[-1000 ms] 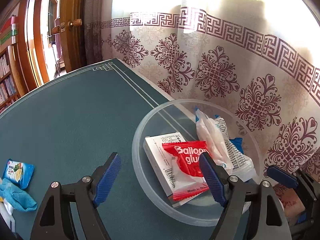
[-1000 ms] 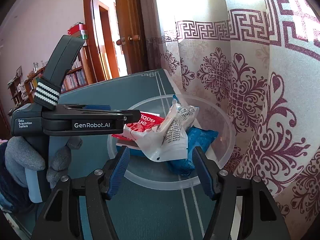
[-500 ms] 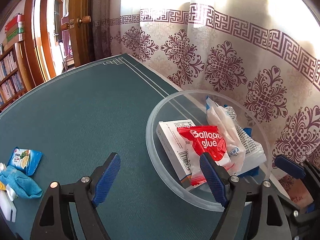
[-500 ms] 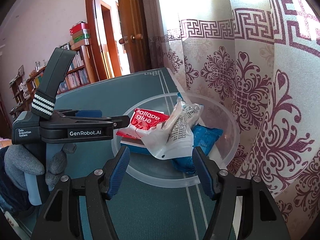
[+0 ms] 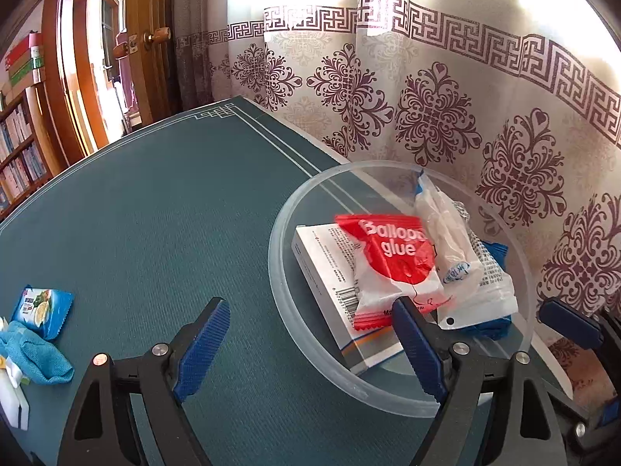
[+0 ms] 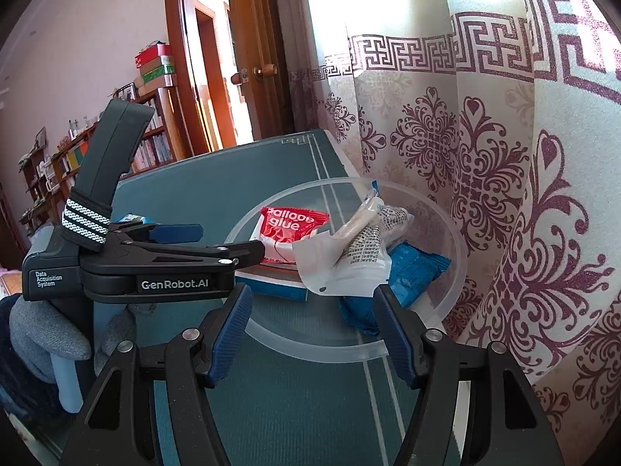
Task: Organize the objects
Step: 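Lower the red glue pack into the clear bowl and open the left gripper, then withdraw both grippers and move the left gripper toward the white sponge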
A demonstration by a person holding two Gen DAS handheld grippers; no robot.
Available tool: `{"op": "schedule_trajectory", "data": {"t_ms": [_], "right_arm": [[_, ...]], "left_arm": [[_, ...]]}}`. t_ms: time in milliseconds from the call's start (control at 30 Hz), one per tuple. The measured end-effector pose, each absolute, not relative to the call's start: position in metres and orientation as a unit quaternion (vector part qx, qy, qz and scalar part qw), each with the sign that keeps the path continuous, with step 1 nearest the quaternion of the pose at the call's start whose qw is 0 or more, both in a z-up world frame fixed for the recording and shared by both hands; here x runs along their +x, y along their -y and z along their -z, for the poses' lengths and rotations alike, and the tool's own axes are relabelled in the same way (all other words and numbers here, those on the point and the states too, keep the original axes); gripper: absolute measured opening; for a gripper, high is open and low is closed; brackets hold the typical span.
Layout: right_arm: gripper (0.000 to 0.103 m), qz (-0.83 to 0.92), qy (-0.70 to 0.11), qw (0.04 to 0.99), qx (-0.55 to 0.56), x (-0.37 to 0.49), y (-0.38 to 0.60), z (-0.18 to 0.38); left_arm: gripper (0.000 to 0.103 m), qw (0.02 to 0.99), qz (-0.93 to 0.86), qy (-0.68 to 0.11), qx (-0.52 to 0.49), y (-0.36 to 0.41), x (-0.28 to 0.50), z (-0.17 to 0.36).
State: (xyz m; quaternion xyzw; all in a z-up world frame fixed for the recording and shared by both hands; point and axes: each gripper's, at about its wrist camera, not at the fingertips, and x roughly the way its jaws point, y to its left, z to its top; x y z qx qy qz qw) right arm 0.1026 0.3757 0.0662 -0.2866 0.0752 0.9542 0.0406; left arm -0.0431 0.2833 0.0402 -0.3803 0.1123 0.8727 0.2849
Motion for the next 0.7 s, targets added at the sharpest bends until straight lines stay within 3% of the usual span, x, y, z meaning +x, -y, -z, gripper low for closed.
{"op": "schedule_trajectory", "data": {"t_ms": [500, 700], "right_arm": [[0.066, -0.951, -0.070, 0.045, -0.298, 0.097, -0.374, -0.058], [0.066, -0.949, -0.064, 0.048, -0.304, 0.095, -0.371, -0.055]], "left_arm": [[0.089, 0.246, -0.889, -0.081, -0.378, -0.252, -0.051, -0.051], [0.095, 0.235, -0.898, -0.078, -0.364, -0.232, -0.043, -0.056]]}}
